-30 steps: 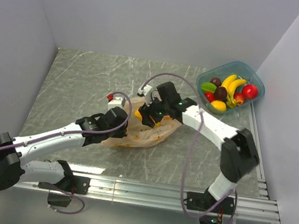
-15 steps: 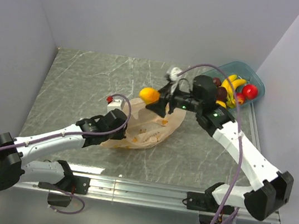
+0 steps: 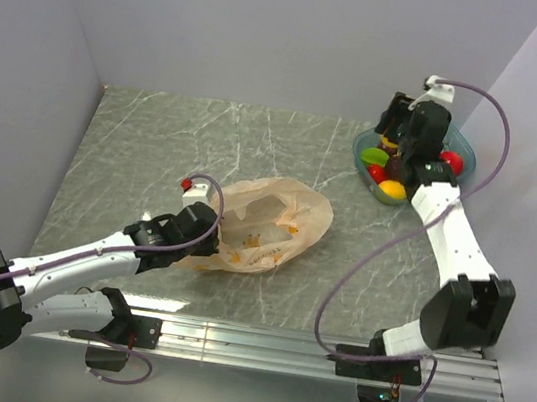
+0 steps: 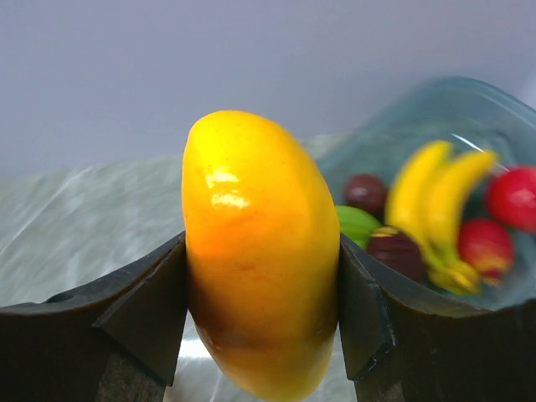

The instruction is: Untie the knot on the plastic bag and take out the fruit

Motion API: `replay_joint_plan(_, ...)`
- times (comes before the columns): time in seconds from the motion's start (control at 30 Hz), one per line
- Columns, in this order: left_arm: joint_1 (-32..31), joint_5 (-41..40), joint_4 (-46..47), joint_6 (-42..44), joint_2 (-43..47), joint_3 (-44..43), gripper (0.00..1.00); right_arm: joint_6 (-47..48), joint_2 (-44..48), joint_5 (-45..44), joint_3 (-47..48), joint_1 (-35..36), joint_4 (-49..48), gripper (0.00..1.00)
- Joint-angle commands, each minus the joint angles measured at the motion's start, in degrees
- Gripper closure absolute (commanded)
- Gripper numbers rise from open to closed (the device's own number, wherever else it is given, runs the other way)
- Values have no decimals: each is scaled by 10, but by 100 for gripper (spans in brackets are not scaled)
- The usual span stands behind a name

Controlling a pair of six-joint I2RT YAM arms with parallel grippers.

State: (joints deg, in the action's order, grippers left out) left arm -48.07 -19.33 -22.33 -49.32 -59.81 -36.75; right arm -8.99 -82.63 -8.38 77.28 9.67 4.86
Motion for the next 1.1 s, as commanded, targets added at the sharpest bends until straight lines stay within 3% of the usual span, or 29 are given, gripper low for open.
replay_joint_plan(0.0, 2, 3, 10, -4, 7, -1, 100, -67, -57, -101, 69, -51, 7, 94)
replay_joint_plan(0.07, 3, 2, 6, -3, 7, -4, 100, -92, -109, -102, 98, -65, 15, 86)
replay_joint_plan(0.2, 3, 0, 8, -3, 12, -2, 99, -125, -186, -111, 161, -84, 36, 85)
replay_joint_plan(0.33, 2, 2, 9, -8, 11, -1, 99, -157, -255, -126, 217, -89, 61, 76)
replay_joint_plan(0.4, 3, 3, 9, -9, 9, -1, 99, -170, -270, -127, 230, -90, 71, 60)
replay_joint_plan(0.43, 3, 4, 8, -10, 10, 0, 99, -171, -277, -125, 233, -90, 71, 44)
replay_joint_plan(0.47, 3, 5, 9, -10, 11, 1, 99, -177, -278, -124, 234, -90, 71, 36)
replay_joint_plan(0.6, 3, 3, 7, -11, 15, 4, 99, -177, -273, -116, 233, -90, 74, 17)
replay_joint_plan(0.8, 3, -1, 4, -14, 22, 4, 99, -160, -242, -96, 213, -89, 83, 13)
replay_joint_plan(0.9, 2, -4, -1, -17, 29, 4, 99, -136, -202, -46, 176, -79, 72, 13)
replay_joint_plan(1.07, 2, -19, -20, -23, 41, 5, 100, -47, -71, 136, 55, -29, 2, 20)
